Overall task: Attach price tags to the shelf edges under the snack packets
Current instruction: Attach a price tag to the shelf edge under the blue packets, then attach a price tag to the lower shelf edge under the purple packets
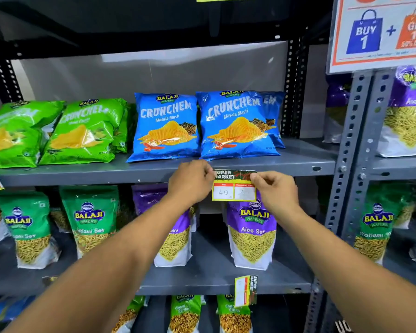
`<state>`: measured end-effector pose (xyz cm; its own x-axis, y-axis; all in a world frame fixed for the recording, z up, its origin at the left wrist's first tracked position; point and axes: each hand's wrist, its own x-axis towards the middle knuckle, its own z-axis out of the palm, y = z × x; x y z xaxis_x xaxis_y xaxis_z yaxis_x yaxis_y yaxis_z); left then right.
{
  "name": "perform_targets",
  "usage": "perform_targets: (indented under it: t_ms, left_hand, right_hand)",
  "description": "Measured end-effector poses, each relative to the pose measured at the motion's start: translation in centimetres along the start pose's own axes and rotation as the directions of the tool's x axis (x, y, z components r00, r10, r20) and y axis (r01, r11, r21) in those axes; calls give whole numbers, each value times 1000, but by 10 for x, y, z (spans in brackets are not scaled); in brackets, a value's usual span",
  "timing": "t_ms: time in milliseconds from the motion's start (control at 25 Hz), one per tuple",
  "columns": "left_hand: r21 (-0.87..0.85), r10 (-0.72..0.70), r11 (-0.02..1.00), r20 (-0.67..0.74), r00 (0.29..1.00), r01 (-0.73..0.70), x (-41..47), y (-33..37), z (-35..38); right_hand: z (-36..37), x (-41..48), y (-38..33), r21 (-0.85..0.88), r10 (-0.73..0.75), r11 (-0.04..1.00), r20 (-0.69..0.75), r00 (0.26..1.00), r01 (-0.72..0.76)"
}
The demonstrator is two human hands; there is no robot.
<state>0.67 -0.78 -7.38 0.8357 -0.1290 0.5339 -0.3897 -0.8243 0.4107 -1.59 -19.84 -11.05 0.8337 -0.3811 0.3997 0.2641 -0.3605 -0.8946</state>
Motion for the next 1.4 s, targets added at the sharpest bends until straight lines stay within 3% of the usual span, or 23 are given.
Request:
perform_targets:
  t_ms: [80,200,440,680,880,1040,1160,1240,1400]
  left_hand:
    - [-123,-108,987,-61,992,100,-2,3,6]
    - [-176,-186,970,-98,978,167,-2,5,11]
    - [-131,-196,975,-144,970,178,-2,9,11]
    - [-96,-194,979,-183,964,178,0,7,15]
    - [-147,-272,958,-199,941,246,6,1,10]
    - [-134,-249,966,-227,941,223,-3,2,8]
    - [-215,-263,955,-301,917,203,-29,-17,19]
    - [-233,-289,945,-260,921,231,-61,-40,41]
    - [-152,-226,960,63,972,233,-119,-83,111]
  right_hand:
    - [0,1,-8,-13,3,1000,-20,1000,-4]
    - [3,-2,-10,3,33,999,-55,998,-32]
    - [7,3,-14,-21,31,999,-65,997,-32]
    - [9,12,-16,-206,25,977,-139,990,-54]
    - [9,16,-14,-259,36,963,-176,984,-82]
    - [7,11,-11,-164,-12,986,-130,991,-10]
    - [-1,-6,17,-91,-42,995,-95,995,33]
    - [-5,-28,55,-85,-8,996,-23,1000,7]
    - [-6,-78,159,-176,167,972,54,985,-155]
